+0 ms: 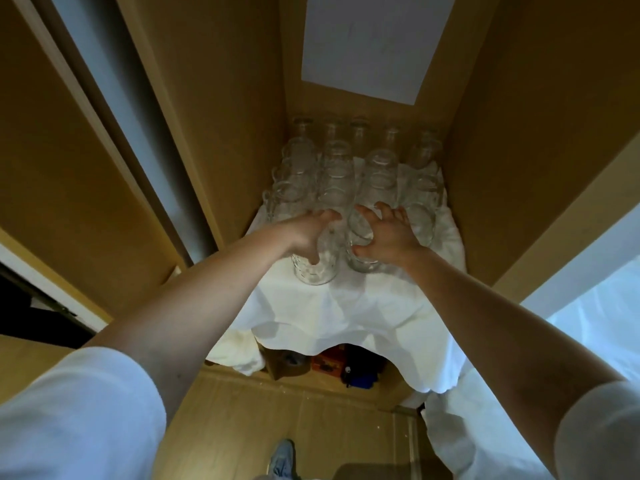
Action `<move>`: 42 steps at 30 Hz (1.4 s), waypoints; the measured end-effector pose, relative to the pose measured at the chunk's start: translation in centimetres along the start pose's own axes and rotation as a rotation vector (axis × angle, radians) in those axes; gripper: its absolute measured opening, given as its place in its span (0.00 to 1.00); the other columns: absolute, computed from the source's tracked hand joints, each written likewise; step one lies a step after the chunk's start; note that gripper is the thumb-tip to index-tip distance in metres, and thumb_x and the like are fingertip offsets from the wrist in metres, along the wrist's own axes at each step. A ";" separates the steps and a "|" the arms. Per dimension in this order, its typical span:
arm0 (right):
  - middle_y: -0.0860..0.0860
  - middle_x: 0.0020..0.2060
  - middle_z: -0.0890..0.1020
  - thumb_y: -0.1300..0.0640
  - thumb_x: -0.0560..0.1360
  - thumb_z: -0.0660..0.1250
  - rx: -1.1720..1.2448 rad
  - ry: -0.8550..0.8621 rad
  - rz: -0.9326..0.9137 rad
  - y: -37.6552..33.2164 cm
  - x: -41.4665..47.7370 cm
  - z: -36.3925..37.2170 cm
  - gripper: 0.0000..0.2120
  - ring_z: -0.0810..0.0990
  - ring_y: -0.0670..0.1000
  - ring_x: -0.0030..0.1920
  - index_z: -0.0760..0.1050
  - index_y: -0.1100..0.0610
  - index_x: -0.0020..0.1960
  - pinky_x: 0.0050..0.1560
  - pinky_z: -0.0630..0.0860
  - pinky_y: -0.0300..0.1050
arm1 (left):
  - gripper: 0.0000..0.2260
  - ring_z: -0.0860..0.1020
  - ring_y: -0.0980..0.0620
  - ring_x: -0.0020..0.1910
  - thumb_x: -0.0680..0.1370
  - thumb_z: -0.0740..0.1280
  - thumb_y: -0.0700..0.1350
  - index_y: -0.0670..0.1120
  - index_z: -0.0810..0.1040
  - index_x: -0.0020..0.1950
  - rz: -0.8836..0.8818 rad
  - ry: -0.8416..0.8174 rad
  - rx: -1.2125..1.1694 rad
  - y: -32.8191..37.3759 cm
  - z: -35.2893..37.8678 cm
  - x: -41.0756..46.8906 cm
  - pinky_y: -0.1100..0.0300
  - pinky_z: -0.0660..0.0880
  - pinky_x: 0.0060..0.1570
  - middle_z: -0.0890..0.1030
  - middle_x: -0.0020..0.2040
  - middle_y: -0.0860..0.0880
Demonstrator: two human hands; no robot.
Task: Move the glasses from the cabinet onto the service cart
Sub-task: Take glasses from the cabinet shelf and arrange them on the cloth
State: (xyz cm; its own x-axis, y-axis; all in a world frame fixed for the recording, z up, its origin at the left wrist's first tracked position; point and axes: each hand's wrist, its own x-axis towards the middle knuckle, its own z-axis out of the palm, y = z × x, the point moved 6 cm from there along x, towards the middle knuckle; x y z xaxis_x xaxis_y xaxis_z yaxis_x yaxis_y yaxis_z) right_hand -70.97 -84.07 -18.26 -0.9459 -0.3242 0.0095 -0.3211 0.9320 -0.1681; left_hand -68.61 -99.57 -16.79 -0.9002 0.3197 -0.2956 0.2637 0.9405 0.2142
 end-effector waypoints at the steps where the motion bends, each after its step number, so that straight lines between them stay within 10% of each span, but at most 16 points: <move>1: 0.56 0.75 0.55 0.38 0.69 0.68 -0.001 0.004 -0.002 0.0 0.0 0.1 0.43 0.54 0.60 0.74 0.51 0.45 0.77 0.74 0.42 0.52 | 0.47 0.61 0.45 0.72 0.67 0.76 0.40 0.52 0.50 0.77 0.010 0.040 -0.128 -0.8 0.3 -0.1 0.57 0.69 0.61 0.58 0.76 0.46; 7: 0.57 0.75 0.55 0.36 0.69 0.67 -0.010 0.019 0.007 0.1 0.4 0.3 0.43 0.54 0.60 0.74 0.51 0.45 0.77 0.74 0.42 0.52 | 0.51 0.56 0.49 0.75 0.67 0.77 0.53 0.46 0.46 0.78 -0.157 0.484 -0.655 -4.2 6.0 -2.5 0.58 0.60 0.70 0.53 0.77 0.48; 15: 0.57 0.76 0.55 0.35 0.69 0.66 -0.031 0.065 0.006 0.1 0.5 0.7 0.43 0.55 0.60 0.74 0.51 0.46 0.77 0.74 0.43 0.53 | 0.52 0.72 0.48 0.66 0.64 0.80 0.47 0.47 0.49 0.76 -0.231 0.499 -0.883 -4.0 9.9 -1.7 0.69 0.68 0.54 0.70 0.69 0.48; 23: 0.57 0.75 0.56 0.35 0.69 0.66 -0.044 0.080 0.004 0.2 0.3 0.8 0.43 0.56 0.60 0.74 0.51 0.46 0.77 0.75 0.44 0.53 | 0.49 0.73 0.49 0.64 0.58 0.81 0.52 0.48 0.58 0.73 -0.335 0.476 -0.915 -4.3 11.4 -0.6 0.57 0.73 0.59 0.72 0.66 0.50; 33: 0.57 0.75 0.56 0.36 0.69 0.68 0.007 -0.001 0.040 0.1 0.2 0.2 0.44 0.56 0.59 0.74 0.51 0.46 0.77 0.74 0.44 0.52 | 0.65 0.66 0.50 0.72 0.50 0.80 0.66 0.52 0.46 0.77 -0.263 0.322 -1.045 -4.9 10.5 -1.0 0.51 0.66 0.70 0.63 0.74 0.50; 42: 0.57 0.73 0.62 0.38 0.63 0.74 0.144 0.073 0.105 -0.9 0.4 -2.3 0.46 0.59 0.58 0.73 0.57 0.45 0.76 0.70 0.53 0.51 | 0.46 0.73 0.47 0.64 0.69 0.77 0.45 0.55 0.50 0.77 -0.131 0.392 -0.761 -4.0 5.0 -3.3 0.62 0.70 0.57 0.70 0.69 0.49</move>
State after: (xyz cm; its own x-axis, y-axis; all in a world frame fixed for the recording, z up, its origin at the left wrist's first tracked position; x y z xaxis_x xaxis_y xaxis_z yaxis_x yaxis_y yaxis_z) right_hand -71.19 -84.65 -15.88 -0.9763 -0.2092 0.0556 -0.2160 0.9256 -0.3109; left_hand -64.94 -103.78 -21.31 -0.9986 0.0198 -0.0496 -0.0284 0.5899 0.8070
